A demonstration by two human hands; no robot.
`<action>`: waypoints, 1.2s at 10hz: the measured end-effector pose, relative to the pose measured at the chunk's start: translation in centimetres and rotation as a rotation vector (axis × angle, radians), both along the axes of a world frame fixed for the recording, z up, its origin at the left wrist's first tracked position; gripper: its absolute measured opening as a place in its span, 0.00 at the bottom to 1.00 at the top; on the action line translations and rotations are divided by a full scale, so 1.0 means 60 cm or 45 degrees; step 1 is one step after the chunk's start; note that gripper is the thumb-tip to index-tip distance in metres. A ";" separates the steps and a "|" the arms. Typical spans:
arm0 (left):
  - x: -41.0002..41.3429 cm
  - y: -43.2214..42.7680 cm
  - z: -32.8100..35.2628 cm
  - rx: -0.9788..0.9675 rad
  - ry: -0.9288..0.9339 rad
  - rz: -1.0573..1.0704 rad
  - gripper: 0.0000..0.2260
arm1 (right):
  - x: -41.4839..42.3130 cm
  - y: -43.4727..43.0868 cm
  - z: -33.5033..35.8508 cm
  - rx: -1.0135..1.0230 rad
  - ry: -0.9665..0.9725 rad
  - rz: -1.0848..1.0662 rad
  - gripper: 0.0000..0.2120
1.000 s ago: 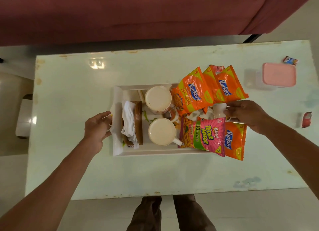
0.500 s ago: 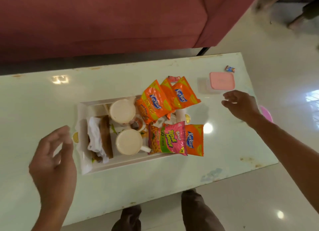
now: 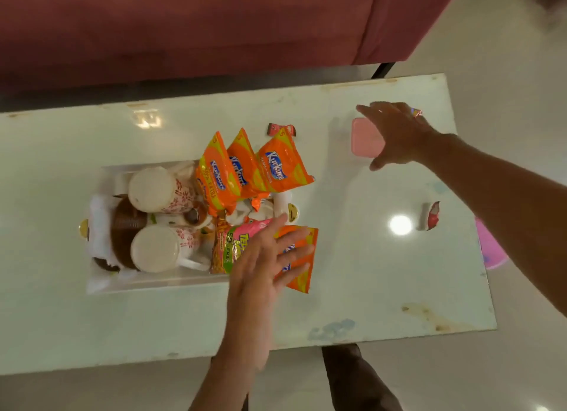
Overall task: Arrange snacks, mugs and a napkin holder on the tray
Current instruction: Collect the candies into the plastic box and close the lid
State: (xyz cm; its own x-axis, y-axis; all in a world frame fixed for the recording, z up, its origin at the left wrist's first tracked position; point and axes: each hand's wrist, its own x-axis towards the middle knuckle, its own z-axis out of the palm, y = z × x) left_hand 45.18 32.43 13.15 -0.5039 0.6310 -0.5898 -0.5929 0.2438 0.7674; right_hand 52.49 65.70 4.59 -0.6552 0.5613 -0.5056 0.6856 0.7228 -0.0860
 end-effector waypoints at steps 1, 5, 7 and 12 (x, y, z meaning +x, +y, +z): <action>0.011 0.053 -0.008 -0.033 -0.377 0.146 0.25 | 0.006 0.001 -0.019 -0.039 0.003 0.001 0.55; 0.024 0.074 -0.051 -0.138 -0.716 0.010 0.25 | 0.092 -0.127 0.145 -0.415 0.579 0.653 0.45; 0.038 0.051 -0.051 0.062 -0.752 -0.101 0.19 | 0.093 -0.212 0.186 -0.295 0.560 1.138 0.51; 0.064 0.043 -0.046 0.358 -0.854 0.164 0.36 | 0.165 -0.384 0.204 0.088 1.054 0.007 0.17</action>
State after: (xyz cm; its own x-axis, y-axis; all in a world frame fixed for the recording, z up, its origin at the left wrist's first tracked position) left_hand 49.03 35.03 10.38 -0.1723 0.7642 -0.6216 -0.9672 -0.0118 0.2536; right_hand 62.38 42.64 16.83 -0.8032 0.5689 0.1766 0.4165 0.7482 -0.5164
